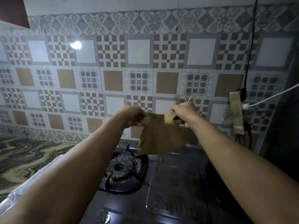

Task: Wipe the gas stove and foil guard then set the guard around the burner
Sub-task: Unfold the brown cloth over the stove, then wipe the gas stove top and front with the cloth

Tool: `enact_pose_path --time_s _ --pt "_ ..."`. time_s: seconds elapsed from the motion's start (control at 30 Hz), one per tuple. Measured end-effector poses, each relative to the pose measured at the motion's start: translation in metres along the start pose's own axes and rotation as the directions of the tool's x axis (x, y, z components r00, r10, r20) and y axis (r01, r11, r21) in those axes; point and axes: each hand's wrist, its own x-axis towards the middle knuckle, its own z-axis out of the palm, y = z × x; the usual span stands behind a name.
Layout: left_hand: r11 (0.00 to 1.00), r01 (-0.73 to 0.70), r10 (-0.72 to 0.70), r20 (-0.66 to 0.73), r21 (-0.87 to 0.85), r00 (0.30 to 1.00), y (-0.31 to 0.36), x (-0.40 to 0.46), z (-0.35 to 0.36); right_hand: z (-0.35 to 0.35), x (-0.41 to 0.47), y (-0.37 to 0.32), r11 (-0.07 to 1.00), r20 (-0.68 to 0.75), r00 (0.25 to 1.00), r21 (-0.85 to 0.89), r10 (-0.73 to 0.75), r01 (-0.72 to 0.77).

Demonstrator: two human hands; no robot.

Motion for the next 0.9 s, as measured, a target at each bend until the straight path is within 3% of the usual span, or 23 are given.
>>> enact_pose_path --time_s 0.1,0.2,0.3,0.4,0.47,0.57,0.63,0.67,0.77,0.87,0.9 --pt "0.988 0.08 -0.062 0.133 -0.133 0.989 0.002 0.002 0.017 0.012 -0.013 -0.007 0.972 0.223 0.974 0.223 0.021 -0.072" --pt "0.988 0.026 -0.002 0.151 -0.152 0.989 0.001 0.006 0.025 0.014 -0.021 -0.01 0.929 0.374 0.927 0.327 0.04 -0.172" --pt "0.99 -0.058 0.077 0.151 -0.127 0.986 -0.003 0.006 0.025 0.01 -0.016 -0.005 0.919 0.399 0.911 0.312 0.103 -0.24" --pt "0.991 -0.12 0.124 0.056 -0.066 0.991 -0.008 0.008 0.025 0.007 -0.012 0.004 0.938 0.427 0.895 0.24 0.129 -0.25" --pt "0.987 -0.147 0.149 0.027 -0.069 0.989 -0.007 0.006 0.027 0.008 -0.013 0.01 0.907 0.417 0.881 0.243 0.222 -0.343" --pt "0.978 -0.197 0.201 0.057 -0.061 0.978 -0.003 0.0 0.034 0.011 -0.014 0.025 0.754 0.473 0.769 0.28 0.431 -0.594" --pt "0.972 -0.234 0.231 0.129 0.006 0.964 -0.003 -0.004 0.044 0.014 -0.012 0.039 0.577 0.61 0.663 0.376 0.435 -0.725" --pt "0.968 -0.247 0.234 0.177 0.052 0.956 -0.004 -0.006 0.049 0.016 -0.009 0.046 0.482 0.648 0.646 0.449 0.405 -0.752" --pt "0.964 -0.256 0.226 0.287 0.07 0.931 -0.014 -0.008 0.065 0.018 -0.001 0.058 0.318 0.559 0.743 0.675 0.367 -0.665" --pt "0.967 -0.255 0.252 0.144 0.004 0.957 -0.029 0.001 0.062 0.015 0.006 0.07 0.264 0.42 0.827 0.806 0.374 -0.529" --pt "0.965 -0.259 0.256 0.075 0.041 0.964 -0.036 0.005 0.057 0.013 0.008 0.073 0.291 0.367 0.851 0.825 0.374 -0.484"
